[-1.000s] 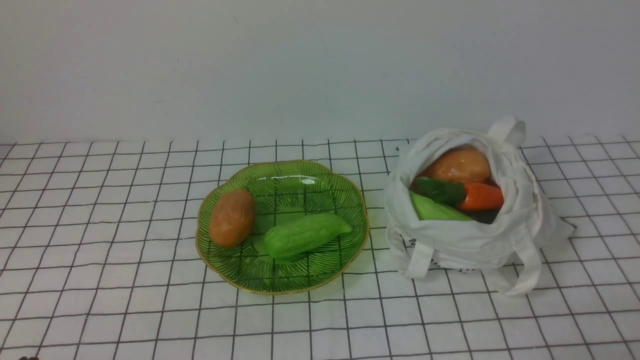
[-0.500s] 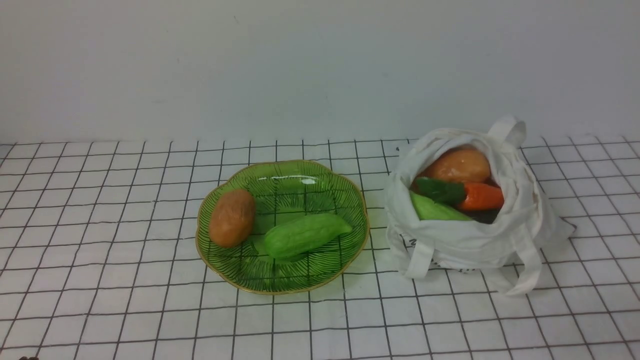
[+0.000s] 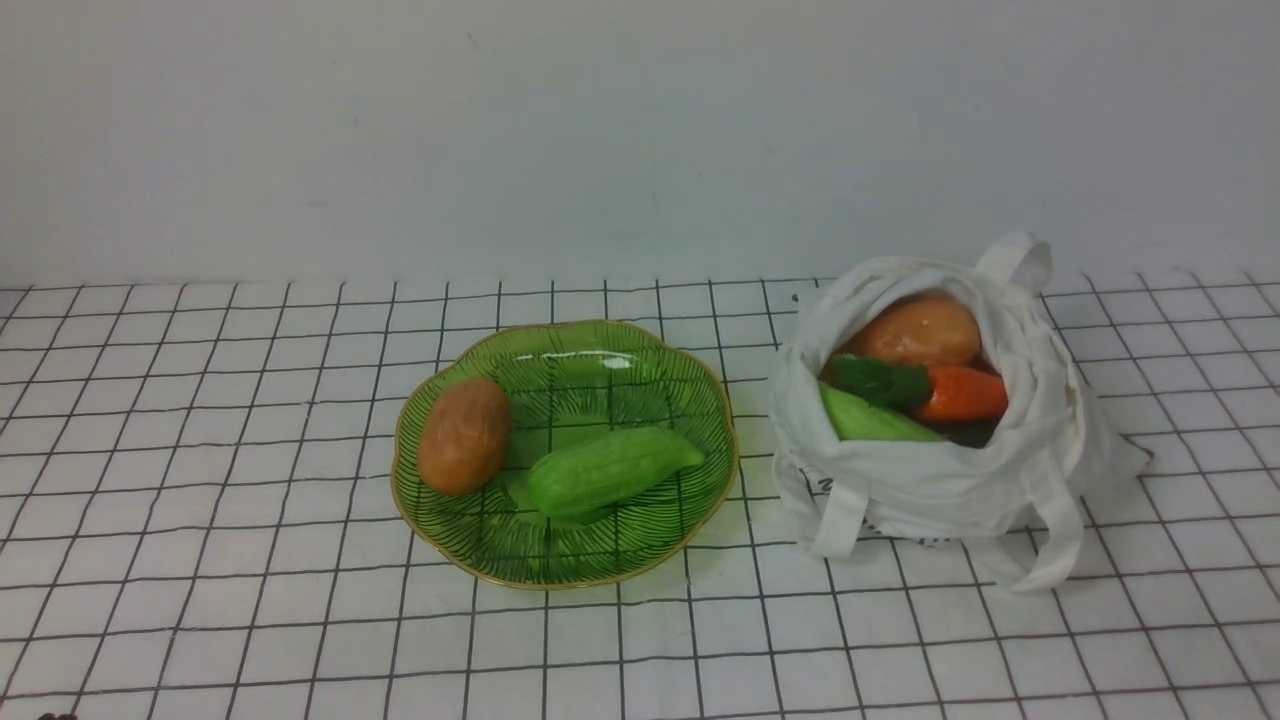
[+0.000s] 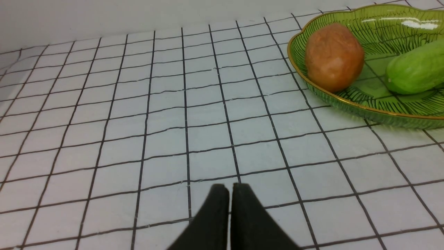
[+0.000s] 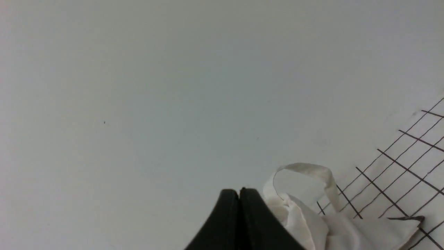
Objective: Take vegetables from bag on white checkered tablecloth place on plate.
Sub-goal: 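Reach into the cloth bag and grasp a vegetable inside it with the right gripper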
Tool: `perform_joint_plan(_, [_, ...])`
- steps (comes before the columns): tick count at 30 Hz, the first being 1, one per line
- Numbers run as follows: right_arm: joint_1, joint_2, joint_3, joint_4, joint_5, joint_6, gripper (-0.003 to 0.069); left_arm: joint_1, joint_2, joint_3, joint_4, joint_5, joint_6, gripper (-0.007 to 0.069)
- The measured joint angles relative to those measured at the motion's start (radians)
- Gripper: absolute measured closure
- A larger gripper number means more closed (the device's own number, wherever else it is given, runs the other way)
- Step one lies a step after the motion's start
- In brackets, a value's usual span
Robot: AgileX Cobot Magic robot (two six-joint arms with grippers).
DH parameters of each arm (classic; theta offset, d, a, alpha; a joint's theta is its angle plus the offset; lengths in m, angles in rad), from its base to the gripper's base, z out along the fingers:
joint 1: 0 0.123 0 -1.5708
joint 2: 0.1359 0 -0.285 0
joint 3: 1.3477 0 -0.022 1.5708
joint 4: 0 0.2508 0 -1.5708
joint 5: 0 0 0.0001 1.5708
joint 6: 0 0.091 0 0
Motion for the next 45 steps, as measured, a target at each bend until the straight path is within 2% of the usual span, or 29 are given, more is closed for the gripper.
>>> perform_joint_plan(4, [0.001,0.0,-0.004,-0.026,-0.132,0.001,0.0673,0.0,0.0,0.0,0.0,0.0,0.0,0.0633])
perform_joint_plan(7, [0.022,0.002,-0.105,-0.172,-0.061,-0.001,0.0673,0.0,0.0,0.0,0.0,0.0,0.0,0.0633])
perform_joint_plan(9, [0.053,0.045,-0.245,-0.304,0.089,-0.005,0.0673,0.0,0.0,0.0,0.0,0.0,0.0,0.0633])
perform_joint_plan(11, [0.07,0.087,-0.314,-0.362,0.177,-0.007,0.0673,0.0,0.0,0.0,0.0,0.0,0.0,0.0633])
perform_joint_plan(12, [0.096,0.163,-0.408,-0.434,0.315,-0.013,0.0673,0.0,0.0,0.0,0.0,0.0,0.0,0.0633])
perform_joint_plan(14, [0.124,0.254,-0.498,-0.476,0.464,-0.024,0.0673,0.0,0.0,0.0,0.0,0.0,0.0,0.0633])
perform_joint_plan(16, [0.174,0.442,-0.646,-0.515,0.724,-0.087,0.0673,0.0,0.0,0.0,0.0,0.0,0.0,0.0633])
perform_joint_plan(19, [0.213,0.658,-0.771,-0.515,0.945,-0.213,0.0673,0.0,0.0,0.0,0.0,0.0,0.0,0.0633])
perform_joint_plan(22, [0.221,0.842,-0.843,-0.509,1.049,-0.351,0.0673,0.0,0.0,0.0,0.0,0.0,0.0,0.0633])
perform_joint_plan(25, [0.224,0.999,-0.902,-0.453,1.058,-0.488,0.0673,0.0,0.0,0.0,0.0,0.0,0.0,0.0633])
perform_joint_plan(28, [0.228,1.126,-0.966,-0.333,1.019,-0.637,0.0673,0.0,0.0,0.0,0.0,0.0,0.0,0.0633])
perform_joint_plan(29, [0.228,1.126,-0.97,-0.325,1.015,-0.637,0.0673,0.0,0.0,0.0,0.0,0.0,0.0,0.0633])
perform_joint_plan(32, [0.232,1.239,-1.036,-0.217,0.952,-0.788,0.0669,0.0,0.0,0.0,0.0,0.0,0.0,0.0633])
perform_joint_plan(34, [0.232,1.279,-1.063,-0.198,0.938,-0.83,0.0664,0.0,0.0,0.0,0.0,0.0,0.0,0.0633])
perform_joint_plan(36, [0.233,1.337,-1.11,-0.186,0.927,-0.865,0.0641,0.0,0.0,0.0,0.0,0.0,0.0,0.0633])
perform_joint_plan(39, [0.233,1.487,-1.222,-0.185,0.929,-0.883,0.0536,0.0,0.0,0.0,0.0,0.0,0.0,0.0633])
perform_joint_plan(40, [0.233,1.494,-1.222,-0.185,0.929,-0.883,0.0536,0.0,0.0,0.0,0.0,0.0,0.0,0.0633])
perform_joint_plan(42, [0.233,1.566,-1.268,-0.201,0.929,-0.885,0.0448,0.0,0.0,0.0,0.0,0.0,0.0,0.0633])
perform_joint_plan(43, [0.233,1.578,-1.275,-0.204,0.93,-0.885,0.044,0.0,0.0,0.0,0.0,0.0,0.0,0.0633])
perform_joint_plan(45, [0.233,1.652,-1.309,-0.264,0.918,-0.886,0.0305,0.0,0.0,0.0,0.0,0.0,0.0,0.0633])
